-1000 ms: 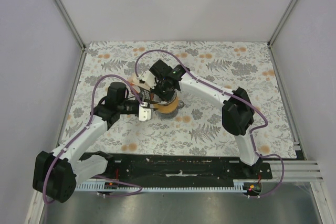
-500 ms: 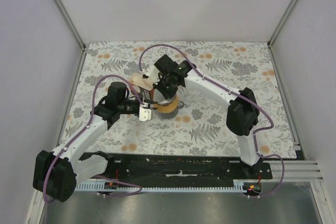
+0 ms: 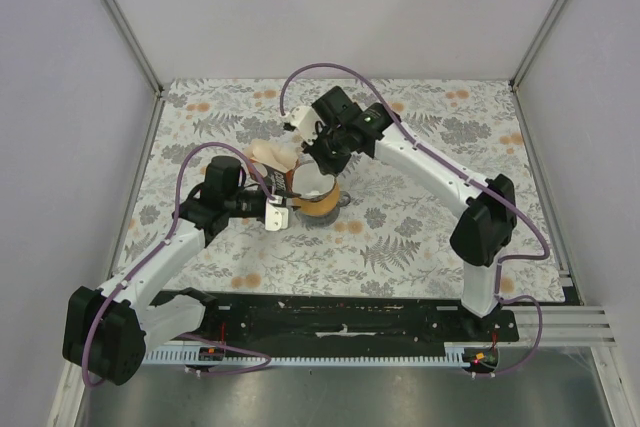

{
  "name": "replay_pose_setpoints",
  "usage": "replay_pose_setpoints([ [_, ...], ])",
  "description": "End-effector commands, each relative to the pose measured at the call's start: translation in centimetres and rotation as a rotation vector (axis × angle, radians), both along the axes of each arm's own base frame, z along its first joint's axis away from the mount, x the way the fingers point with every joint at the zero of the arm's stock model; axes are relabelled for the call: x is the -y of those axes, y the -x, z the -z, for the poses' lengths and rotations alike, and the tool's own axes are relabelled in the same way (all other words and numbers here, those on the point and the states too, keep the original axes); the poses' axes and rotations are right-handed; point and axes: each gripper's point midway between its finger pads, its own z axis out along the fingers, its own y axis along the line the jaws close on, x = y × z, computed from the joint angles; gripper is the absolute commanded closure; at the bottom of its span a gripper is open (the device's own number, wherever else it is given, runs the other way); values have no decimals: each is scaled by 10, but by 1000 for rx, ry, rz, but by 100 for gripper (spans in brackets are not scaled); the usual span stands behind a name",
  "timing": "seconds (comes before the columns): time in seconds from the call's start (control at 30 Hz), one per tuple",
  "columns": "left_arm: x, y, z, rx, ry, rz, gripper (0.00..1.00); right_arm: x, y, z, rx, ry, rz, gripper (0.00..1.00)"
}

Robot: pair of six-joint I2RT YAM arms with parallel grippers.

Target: Place the coffee filter in the dripper

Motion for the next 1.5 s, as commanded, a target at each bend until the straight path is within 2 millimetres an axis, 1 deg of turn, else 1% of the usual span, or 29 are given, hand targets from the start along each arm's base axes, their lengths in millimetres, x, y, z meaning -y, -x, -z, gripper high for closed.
replay_pose_setpoints([
  [0.0, 2, -4, -17, 62, 6, 10, 61, 15, -11, -54, 83, -95, 53, 99],
  [0.17, 2, -4, -24, 80, 13, 10, 51, 28, -19, -60, 97, -105, 93, 99],
  [0.27, 1, -3, -27, 92, 16, 11, 46, 31, -22, -61, 97, -110, 110, 99],
  [0.4, 0, -2, -36, 117, 23, 8, 39, 36, -26, -66, 105, -128, 136, 98],
  [0.47, -1, -1, -40, 126, 25, 6, 36, 40, -29, -69, 108, -139, 155, 95],
  [0.57, -2, 3, -47, 139, 30, 3, 28, 52, -39, -77, 131, -161, 214, 91],
  [0.63, -4, 5, -48, 138, 34, -3, 20, 64, -47, -84, 156, -179, 268, 84],
  [0.67, -4, 6, -50, 133, 42, -10, 15, 71, -53, -86, 171, -183, 300, 79],
  [0.7, -4, 6, -54, 120, 59, -28, 13, 77, -56, -90, 188, -196, 326, 72],
  [0.73, -5, 1, -60, 91, 92, -77, 13, 85, -61, -91, 201, -201, 360, 64],
  [0.77, -6, -6, -70, 76, 138, -135, 12, 94, -64, -97, 222, -216, 391, 60],
  [0.8, -9, -14, -76, 24, 189, -222, 12, 104, -68, -99, 239, -229, 429, 51],
  [0.83, -12, -24, -88, 25, 246, -293, 11, 113, -70, -103, 256, -246, 464, 39],
  [0.87, -20, -37, -98, 19, 304, -394, 11, 124, -74, -107, 279, -271, 503, 24],
  [0.9, -26, -46, -103, 1, 349, -471, 11, 136, -79, -109, 294, -298, 550, 12],
  [0.93, -35, -55, -109, -24, 400, -555, 10, 147, -81, -110, 306, -320, 589, 2],
  [1.03, -66, -79, -120, -119, 553, -781, 9, 183, -84, -111, 330, -402, 726, 2],
  [1.07, -82, -88, -124, -147, 611, -867, 9, 197, -86, -112, 344, -428, 772, 2],
  [1.1, -99, -96, -124, -198, 683, -965, 9, 209, -85, -108, 352, -442, 809, 2],
  [1.13, -115, -102, -123, -240, 747, -1051, 9, 221, -87, -109, 376, -467, 844, 2],
  [1.17, -137, -108, -120, -259, 803, -1158, 9, 233, -85, -104, 383, -484, 883, 2],
  [1.23, -176, -114, -108, -309, 919, -1358, 9, 263, -84, -98, 419, -516, 992, 2],
  [1.3, -201, -113, -94, -332, 967, -1481, 9, 288, -82, -90, 460, -528, 1091, 2],
  [1.4, -224, -105, -64, -383, 989, -1618, 9, 319, -77, -75, 536, -486, 1239, 2],
  [1.47, -233, -100, -44, -413, 986, -1678, 9, 336, -72, -65, 565, -444, 1339, 2],
])
